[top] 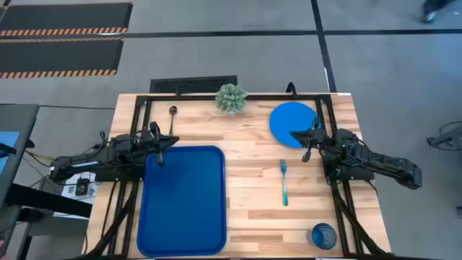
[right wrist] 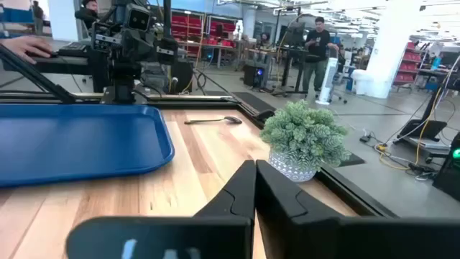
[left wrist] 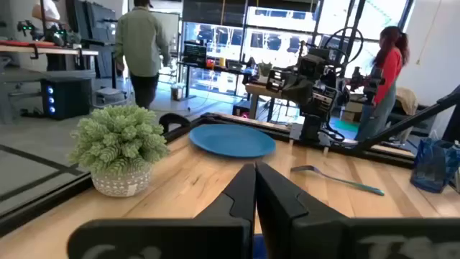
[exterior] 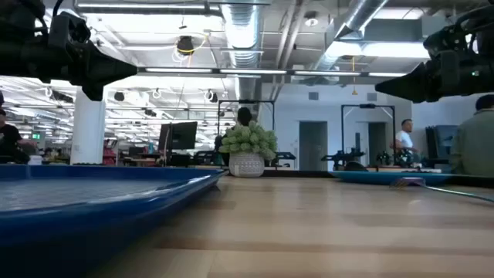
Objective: Pick and place plate/cup/fork/spoon on tray
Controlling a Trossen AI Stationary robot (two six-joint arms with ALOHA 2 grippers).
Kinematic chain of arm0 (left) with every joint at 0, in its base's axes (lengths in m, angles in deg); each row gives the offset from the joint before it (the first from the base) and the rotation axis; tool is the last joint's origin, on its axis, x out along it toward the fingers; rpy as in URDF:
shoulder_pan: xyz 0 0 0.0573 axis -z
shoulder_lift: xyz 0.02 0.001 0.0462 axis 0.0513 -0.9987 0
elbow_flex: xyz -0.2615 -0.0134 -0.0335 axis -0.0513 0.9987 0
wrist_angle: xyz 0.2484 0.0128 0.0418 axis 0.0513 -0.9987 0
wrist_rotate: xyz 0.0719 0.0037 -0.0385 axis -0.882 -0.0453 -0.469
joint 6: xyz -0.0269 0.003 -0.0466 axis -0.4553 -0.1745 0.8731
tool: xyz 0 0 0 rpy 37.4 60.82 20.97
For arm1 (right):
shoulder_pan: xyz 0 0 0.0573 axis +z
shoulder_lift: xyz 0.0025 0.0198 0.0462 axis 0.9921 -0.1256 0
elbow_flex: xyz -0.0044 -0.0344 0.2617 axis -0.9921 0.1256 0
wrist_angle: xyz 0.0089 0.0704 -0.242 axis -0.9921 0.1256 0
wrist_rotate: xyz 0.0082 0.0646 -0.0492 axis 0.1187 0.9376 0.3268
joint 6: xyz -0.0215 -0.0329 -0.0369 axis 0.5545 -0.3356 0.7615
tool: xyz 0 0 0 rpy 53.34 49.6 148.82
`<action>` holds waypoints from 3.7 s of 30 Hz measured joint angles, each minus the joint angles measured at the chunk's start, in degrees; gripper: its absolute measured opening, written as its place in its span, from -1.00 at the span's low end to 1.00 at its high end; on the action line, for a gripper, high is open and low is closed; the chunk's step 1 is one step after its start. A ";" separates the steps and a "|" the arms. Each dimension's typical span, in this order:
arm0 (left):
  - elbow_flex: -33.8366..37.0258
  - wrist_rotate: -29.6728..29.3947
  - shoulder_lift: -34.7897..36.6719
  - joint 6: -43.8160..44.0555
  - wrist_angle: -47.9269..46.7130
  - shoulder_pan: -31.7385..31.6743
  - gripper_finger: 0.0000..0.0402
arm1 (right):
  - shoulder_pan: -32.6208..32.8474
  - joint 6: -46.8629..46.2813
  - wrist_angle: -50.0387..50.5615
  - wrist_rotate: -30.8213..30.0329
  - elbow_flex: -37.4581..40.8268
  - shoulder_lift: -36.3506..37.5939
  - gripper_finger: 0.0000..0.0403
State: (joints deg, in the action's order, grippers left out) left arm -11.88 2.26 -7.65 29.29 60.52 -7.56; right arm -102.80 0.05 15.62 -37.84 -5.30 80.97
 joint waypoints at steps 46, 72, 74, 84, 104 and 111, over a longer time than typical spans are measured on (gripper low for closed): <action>0.00 -0.02 0.00 0.00 0.02 0.00 -1.00 | 0.00 0.02 0.00 -0.02 0.02 0.00 -0.83; -0.02 3.97 -0.30 4.96 1.47 0.00 -1.00 | -0.02 0.01 0.00 0.00 0.01 -0.01 -0.83; 0.00 8.58 -1.93 6.65 1.47 0.45 -1.00 | -0.01 0.00 0.00 0.00 0.01 -0.02 -0.83; -8.92 11.22 -19.83 9.41 -6.47 5.34 -1.00 | -0.01 0.02 0.00 0.00 0.01 -0.02 -0.83; -46.33 18.12 -65.90 -15.91 -51.45 -7.79 -0.81 | -0.01 0.00 0.00 0.00 0.02 -0.02 -0.83; -48.60 18.03 -77.46 -24.39 -51.54 -14.30 -0.38 | -0.02 0.01 -0.01 0.00 0.00 -0.02 -0.83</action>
State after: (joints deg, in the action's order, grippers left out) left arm -60.48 20.29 -85.11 4.90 8.98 -21.86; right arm -102.82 0.07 15.61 -37.83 -5.30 80.95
